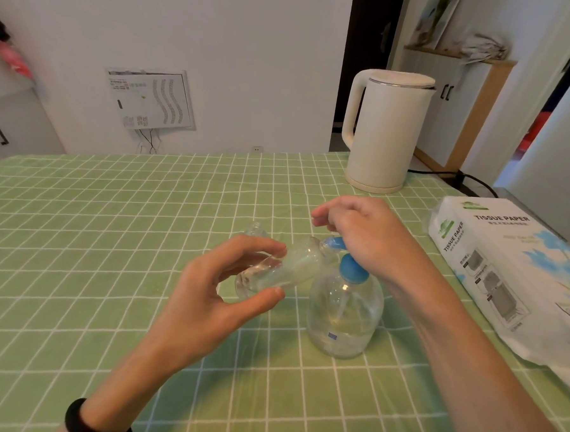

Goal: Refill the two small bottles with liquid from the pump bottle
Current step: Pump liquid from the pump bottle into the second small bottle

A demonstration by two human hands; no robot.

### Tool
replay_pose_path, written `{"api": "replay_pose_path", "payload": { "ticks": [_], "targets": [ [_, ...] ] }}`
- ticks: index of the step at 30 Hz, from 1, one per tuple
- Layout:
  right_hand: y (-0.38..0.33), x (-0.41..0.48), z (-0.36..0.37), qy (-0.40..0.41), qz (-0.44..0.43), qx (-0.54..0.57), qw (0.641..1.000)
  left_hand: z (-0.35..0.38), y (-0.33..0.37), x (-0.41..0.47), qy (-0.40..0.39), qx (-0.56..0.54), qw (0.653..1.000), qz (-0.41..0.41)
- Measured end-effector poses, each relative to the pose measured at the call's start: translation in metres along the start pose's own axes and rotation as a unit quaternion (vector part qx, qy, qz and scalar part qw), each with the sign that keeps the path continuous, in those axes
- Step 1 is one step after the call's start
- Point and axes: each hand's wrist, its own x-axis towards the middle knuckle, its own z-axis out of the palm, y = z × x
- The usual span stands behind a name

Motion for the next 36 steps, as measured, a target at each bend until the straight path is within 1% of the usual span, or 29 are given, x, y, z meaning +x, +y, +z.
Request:
{"api": "replay_pose_path", "payload": {
  "ticks": [7,15,23,26,31,36],
  "targets": [
    [0.0033,0.0004,0.0036,-0.031,0.045,0.011,0.998,0.0016,0.0,-0.0009,-0.001,0.003,1.0,-0.007],
    [0.001,-0.0007,0.0008,0.002,0.003,0.01,1.0,0.0011,0.0015,-0.0007,0.01,0.016,1.0,0.007],
    [0.0031,-0.0015,0.0048,-0.03,0.047,0.013,0.998,0.0009,-0.0015,-0.0005,0.017,0.032,0.999,0.023],
    [0.0022,-0.0026,0.0028,-0.023,0.038,0.007,0.999,0.0017,-0.0015,-0.001,0.015,0.037,0.999,0.027],
    [-0.001,-0.0012,0.0018,-0.002,-0.003,-0.004,1.0,0.0007,-0.0007,-0.0007,0.018,0.036,0.999,0.028],
    [0.0009,-0.0004,0.004,-0.022,0.029,0.004,0.999,0.0021,-0.0016,0.0002,0.016,0.037,0.999,0.027]
  ]
}}
